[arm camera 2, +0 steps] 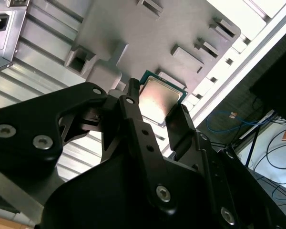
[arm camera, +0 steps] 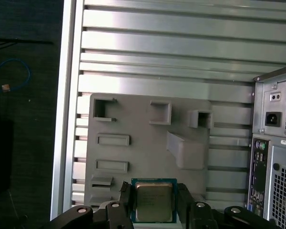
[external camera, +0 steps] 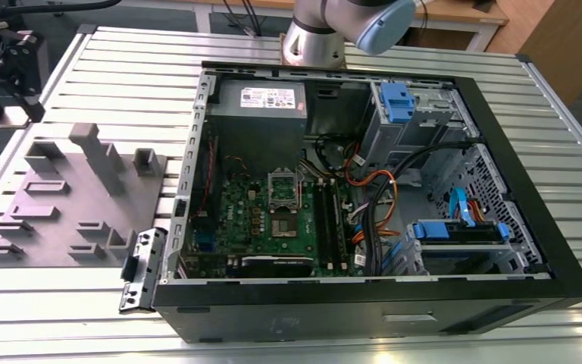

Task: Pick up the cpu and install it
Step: 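Pick up the cpu and move it towards the insertion slot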

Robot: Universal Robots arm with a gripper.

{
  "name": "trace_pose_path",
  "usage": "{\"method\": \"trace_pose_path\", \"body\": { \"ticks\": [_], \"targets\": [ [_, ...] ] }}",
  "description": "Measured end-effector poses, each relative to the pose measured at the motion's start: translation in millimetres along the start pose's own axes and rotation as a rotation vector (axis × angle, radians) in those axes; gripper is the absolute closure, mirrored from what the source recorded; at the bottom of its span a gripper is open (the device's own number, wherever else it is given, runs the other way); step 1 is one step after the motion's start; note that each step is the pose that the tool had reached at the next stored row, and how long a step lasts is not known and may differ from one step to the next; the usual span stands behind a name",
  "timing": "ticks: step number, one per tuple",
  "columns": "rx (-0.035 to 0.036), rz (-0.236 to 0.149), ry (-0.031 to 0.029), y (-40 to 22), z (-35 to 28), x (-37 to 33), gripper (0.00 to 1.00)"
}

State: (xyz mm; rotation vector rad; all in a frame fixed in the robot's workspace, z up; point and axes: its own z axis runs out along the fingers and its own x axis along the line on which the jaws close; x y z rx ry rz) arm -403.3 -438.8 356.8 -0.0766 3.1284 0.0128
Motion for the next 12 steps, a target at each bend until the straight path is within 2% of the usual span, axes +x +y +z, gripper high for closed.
{"method": "trace_pose_path", "body": {
  "ticks": [12],
  "targets": [
    [0.0000, 0.000, -0.0001, -0.5, 0.1, -9.3, 0.53]
  ]
}}
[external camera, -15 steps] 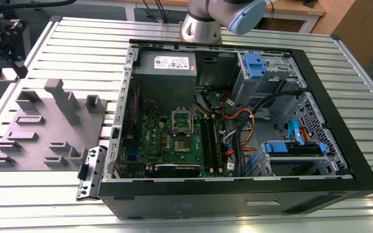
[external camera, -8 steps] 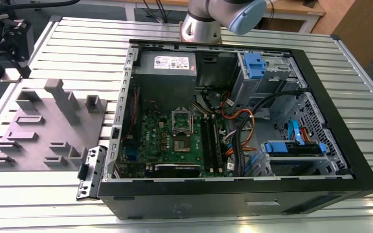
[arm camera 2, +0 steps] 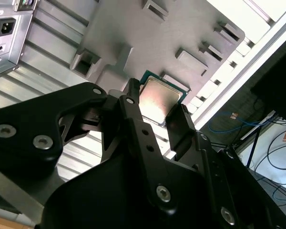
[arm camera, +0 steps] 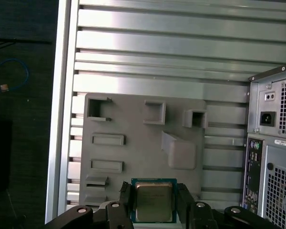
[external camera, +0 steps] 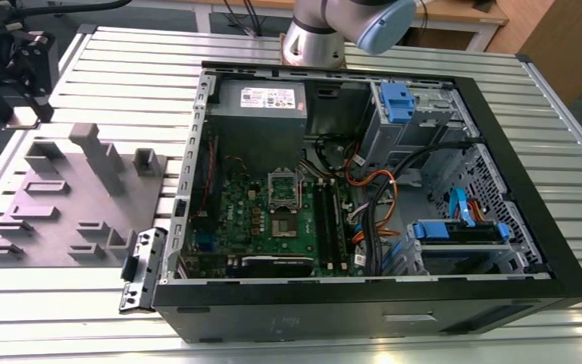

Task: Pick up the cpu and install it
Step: 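Pick up the cpu and move it towards the insertion slot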

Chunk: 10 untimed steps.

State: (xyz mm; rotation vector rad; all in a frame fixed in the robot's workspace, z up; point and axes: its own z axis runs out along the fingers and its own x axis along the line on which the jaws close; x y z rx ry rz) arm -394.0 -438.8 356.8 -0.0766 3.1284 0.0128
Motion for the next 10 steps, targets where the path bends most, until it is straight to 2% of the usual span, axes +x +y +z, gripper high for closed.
{"method": "trace_pose_path", "body": {
  "ticks": [5, 10],
  "targets": [
    [0.0001, 0.000, 0.0002, -0.3, 0.0, -5.9, 0.53],
    [0.0000, 0.000, 0.0000, -0.7, 0.2, -14.8, 0.53]
  ]
}}
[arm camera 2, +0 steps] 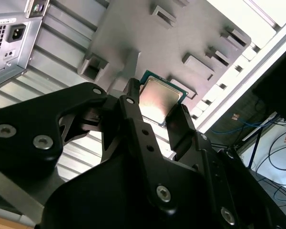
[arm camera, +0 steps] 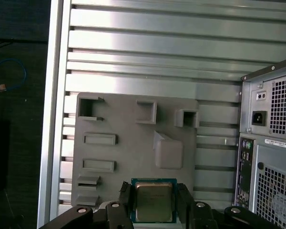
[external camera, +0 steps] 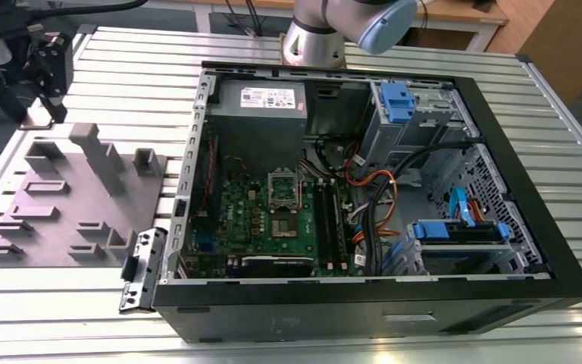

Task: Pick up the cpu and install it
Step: 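Pick up the cpu and move it towards the insertion slot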

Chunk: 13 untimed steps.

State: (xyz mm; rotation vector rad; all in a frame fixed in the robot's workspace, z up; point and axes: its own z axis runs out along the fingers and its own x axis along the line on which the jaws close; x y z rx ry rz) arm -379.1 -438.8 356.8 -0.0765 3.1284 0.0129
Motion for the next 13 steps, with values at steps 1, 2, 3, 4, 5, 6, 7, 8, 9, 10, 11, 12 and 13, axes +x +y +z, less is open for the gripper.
{"method": "trace_pose_path", "body": {
  "ticks": [1, 2, 3, 4, 5, 6, 7, 8, 9, 10, 11, 12, 13],
  "targets": [
    [0.0000, 0.000, 0.0000, -0.1, 0.0, -2.0, 0.53],
    [0.0000, 0.000, 0.0000, -0.2, 0.1, -4.2, 0.53],
    [0.0001, 0.000, 0.0001, -0.3, 0.0, -6.5, 0.53],
    [0.0001, 0.000, 0.0001, -0.4, 0.1, -8.7, 0.53],
    [0.0000, 0.000, 0.0001, -0.5, 0.1, -11.2, 0.53],
    [0.0000, 0.000, 0.0001, -0.7, 0.2, -13.9, 0.53],
    [0.0001, 0.000, 0.0001, -0.8, 0.2, -16.3, 0.53],
    [0.0000, 0.000, 0.0000, -0.9, 0.3, -18.5, 0.53],
    [0.0000, 0.000, 0.0001, -1.0, 0.2, -20.5, 0.53],
    [0.0000, 0.000, 0.0000, -1.1, 0.3, -22.5, 0.53],
    [0.0000, 0.000, 0.0001, -1.2, 0.3, -24.4, 0.53],
    [0.0000, 0.000, 0.0000, -1.3, 0.3, -26.2, 0.53],
    [0.0000, 0.000, 0.0000, -1.4, 0.3, -28.2, 0.53]
  ]
}}
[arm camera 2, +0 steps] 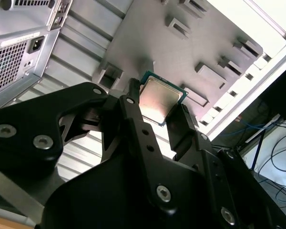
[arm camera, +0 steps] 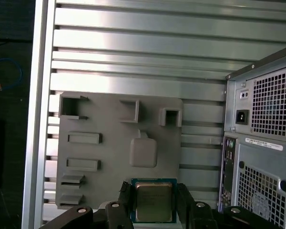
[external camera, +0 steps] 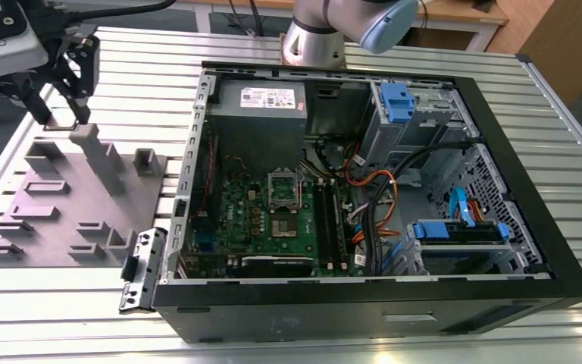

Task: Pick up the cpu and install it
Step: 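Pick up the cpu and move it towards the insertion slot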

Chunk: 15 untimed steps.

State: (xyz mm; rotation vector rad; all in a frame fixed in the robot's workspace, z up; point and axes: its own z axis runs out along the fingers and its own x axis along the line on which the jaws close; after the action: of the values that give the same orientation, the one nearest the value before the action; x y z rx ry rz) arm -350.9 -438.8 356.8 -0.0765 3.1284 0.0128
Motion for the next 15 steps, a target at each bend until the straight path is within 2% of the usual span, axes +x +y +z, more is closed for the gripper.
{"method": "trace_pose_path", "body": {
  "ticks": [8, 15],
  "targets": [
    [0.0000, 0.000, 0.0000, -0.6, 0.1, -12.3, 0.53],
    [0.0000, 0.000, 0.0001, -1.5, 0.4, -30.1, 0.53]
  ]
}}
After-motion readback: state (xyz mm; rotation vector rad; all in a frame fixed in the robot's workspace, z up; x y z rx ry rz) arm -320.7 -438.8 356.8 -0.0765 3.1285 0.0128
